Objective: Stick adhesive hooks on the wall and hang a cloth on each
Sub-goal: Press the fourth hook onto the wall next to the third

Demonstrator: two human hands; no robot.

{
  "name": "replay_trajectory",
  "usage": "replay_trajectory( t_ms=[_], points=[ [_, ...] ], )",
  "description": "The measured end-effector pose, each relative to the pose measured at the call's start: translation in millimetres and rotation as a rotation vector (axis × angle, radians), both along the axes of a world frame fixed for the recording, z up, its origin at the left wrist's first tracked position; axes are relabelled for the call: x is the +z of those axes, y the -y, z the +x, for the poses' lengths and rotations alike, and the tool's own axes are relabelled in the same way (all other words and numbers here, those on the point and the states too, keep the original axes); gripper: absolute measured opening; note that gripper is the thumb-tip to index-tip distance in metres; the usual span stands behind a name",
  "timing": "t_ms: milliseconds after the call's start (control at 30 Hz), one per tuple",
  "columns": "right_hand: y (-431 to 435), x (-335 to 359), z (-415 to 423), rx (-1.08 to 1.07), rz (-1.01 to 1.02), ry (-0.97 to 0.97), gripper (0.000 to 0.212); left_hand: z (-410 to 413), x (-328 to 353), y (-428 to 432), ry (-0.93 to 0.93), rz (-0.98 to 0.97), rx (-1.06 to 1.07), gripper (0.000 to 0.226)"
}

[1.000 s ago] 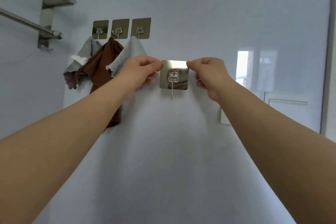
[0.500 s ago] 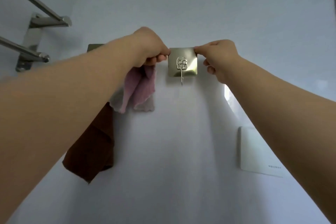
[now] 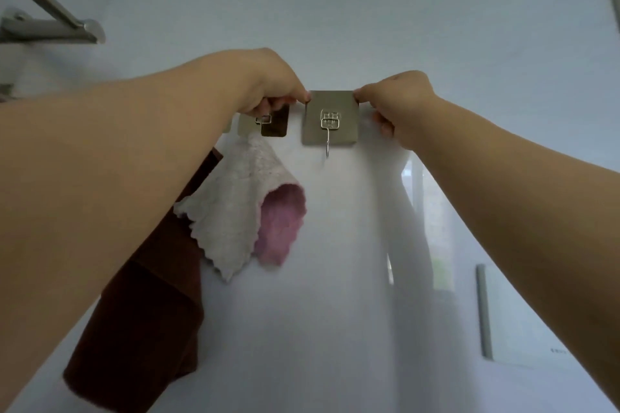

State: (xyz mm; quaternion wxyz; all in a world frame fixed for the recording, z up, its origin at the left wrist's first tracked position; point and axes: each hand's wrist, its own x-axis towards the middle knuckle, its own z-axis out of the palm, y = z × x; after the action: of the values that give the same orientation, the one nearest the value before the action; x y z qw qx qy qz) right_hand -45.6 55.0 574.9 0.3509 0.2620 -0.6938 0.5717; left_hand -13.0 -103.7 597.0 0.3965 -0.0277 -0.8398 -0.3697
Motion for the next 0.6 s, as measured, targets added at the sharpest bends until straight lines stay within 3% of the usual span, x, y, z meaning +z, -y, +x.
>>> replay_trajectory(
  t_ms=[600],
  points=[
    [17.3, 13.5, -16.3, -0.201, -0.029, -0.042, 0.039, -7.2, -10.3, -0.5, -0.150, 0.021, -0.076, 0.021]
  ],
)
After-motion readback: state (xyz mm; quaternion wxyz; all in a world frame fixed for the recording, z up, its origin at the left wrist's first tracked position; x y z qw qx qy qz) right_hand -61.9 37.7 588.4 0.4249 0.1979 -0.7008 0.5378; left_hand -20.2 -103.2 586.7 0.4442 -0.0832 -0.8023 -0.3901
